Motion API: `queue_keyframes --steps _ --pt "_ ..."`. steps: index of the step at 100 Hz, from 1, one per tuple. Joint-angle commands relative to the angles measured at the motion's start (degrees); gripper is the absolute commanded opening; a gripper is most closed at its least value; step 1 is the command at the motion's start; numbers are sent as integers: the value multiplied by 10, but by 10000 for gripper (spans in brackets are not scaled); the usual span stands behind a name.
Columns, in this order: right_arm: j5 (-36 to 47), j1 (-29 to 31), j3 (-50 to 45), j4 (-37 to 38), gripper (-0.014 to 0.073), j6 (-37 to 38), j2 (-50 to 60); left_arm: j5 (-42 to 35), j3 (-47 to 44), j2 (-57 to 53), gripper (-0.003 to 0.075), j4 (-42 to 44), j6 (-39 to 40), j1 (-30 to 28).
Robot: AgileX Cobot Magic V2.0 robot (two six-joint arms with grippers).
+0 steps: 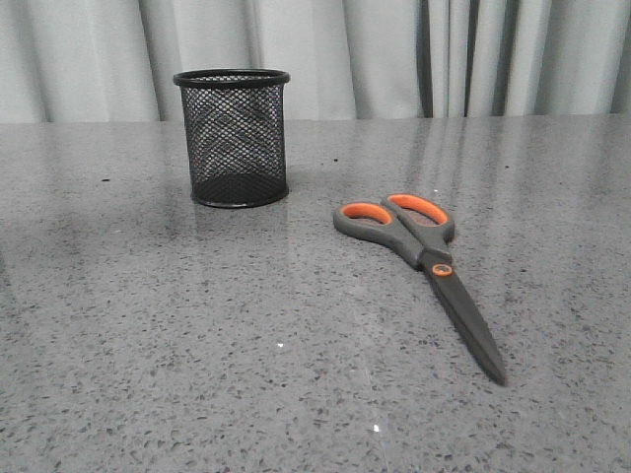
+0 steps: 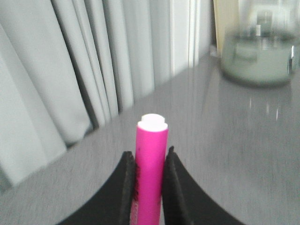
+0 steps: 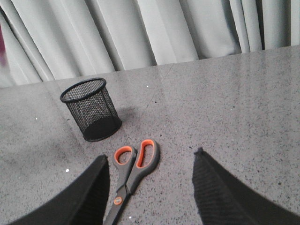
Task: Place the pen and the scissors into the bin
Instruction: 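Carry the marker over the mesh cup and drop it in upright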
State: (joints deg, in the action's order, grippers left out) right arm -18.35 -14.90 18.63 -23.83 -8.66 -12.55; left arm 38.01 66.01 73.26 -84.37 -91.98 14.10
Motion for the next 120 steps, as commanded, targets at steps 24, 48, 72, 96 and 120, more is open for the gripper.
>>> queue_keyframes --steps 24,48,72,96,120 --pt "29 -1 20 3 360 -4 -10 59 0 66 -19 -216 -114 4" --pt "29 -1 20 3 360 -4 -10 140 24 141 -19 -216 -140 7" --pt "29 -1 20 3 360 -4 -10 133 62 204 -19 -216 -164 7" --pt "29 -1 20 3 360 -4 -10 119 70 253 -17 -216 -173 7" --pt "23 -1 20 3 360 -4 -10 117 70 251 399 -216 -174 -3"
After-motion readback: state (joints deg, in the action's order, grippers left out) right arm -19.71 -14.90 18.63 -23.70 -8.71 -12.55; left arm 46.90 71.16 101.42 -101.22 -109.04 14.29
